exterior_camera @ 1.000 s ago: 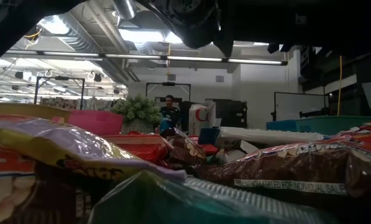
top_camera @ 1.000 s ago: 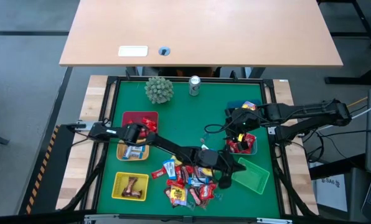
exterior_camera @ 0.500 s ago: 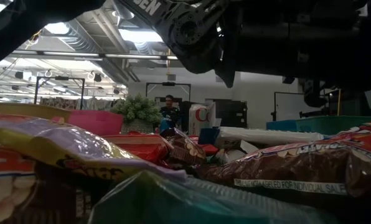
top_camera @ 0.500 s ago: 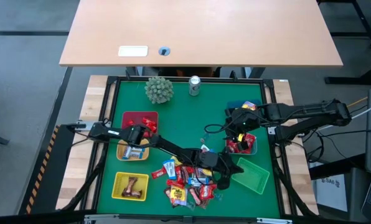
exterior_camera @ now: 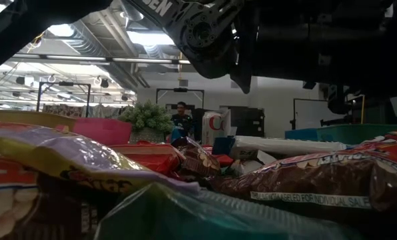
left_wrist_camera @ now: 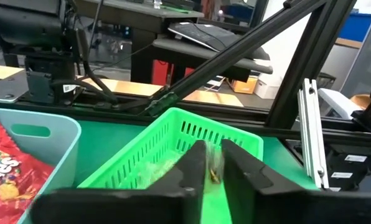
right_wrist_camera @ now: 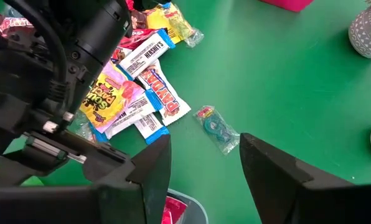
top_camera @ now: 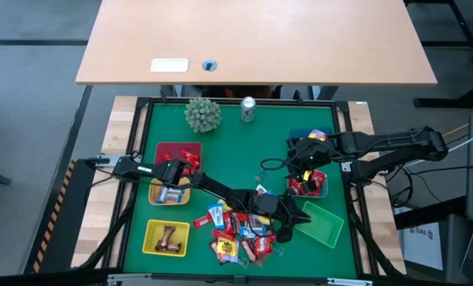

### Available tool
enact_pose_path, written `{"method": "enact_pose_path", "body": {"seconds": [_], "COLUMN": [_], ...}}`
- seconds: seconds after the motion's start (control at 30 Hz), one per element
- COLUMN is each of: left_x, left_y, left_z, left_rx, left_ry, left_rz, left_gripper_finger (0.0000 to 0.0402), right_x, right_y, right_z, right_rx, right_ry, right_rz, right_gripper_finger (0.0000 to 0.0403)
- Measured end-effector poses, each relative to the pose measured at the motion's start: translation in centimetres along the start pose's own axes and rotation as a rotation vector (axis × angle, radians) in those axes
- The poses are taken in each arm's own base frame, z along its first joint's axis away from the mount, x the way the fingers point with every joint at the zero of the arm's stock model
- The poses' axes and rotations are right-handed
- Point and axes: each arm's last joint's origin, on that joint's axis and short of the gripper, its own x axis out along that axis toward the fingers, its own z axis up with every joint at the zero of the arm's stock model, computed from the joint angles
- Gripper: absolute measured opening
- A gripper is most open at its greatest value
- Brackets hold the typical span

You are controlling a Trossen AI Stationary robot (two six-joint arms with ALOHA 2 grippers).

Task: Sort candy
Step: Put the green gummy into the green bin, then put the red chocolate bar into the red bin

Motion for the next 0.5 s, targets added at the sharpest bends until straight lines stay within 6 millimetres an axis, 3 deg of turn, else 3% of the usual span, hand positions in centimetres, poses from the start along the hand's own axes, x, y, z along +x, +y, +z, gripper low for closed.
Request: {"method": "enact_pose_path", "body": {"seconds": [0.2,0.33,0.5], "left_x": [0.0,0.0,-0.7], "left_y": [0.0,0.0,-0.1], "left_z": [0.0,0.4,3.7], "left_rx": [0.021,0.075,0.194], "left_ry": [-0.001,-0.004,0.012], "left_rz": [0.000,0.001,0.016], "left_gripper_finger": [0.0107,0.0124,0.0126], "right_x": [0.0,0.0,0.0], "right_y": [0.0,0.0,0.0], "right_z": [0.0,0.0,0.0], "right_rx": [0.000,0.000,0.000], "right_ry": [0.000,0.000,0.002], "right_rz": [0.000,0.000,0.001], "right_gripper_finger": [0.0189,0.0189,0.0189]}}
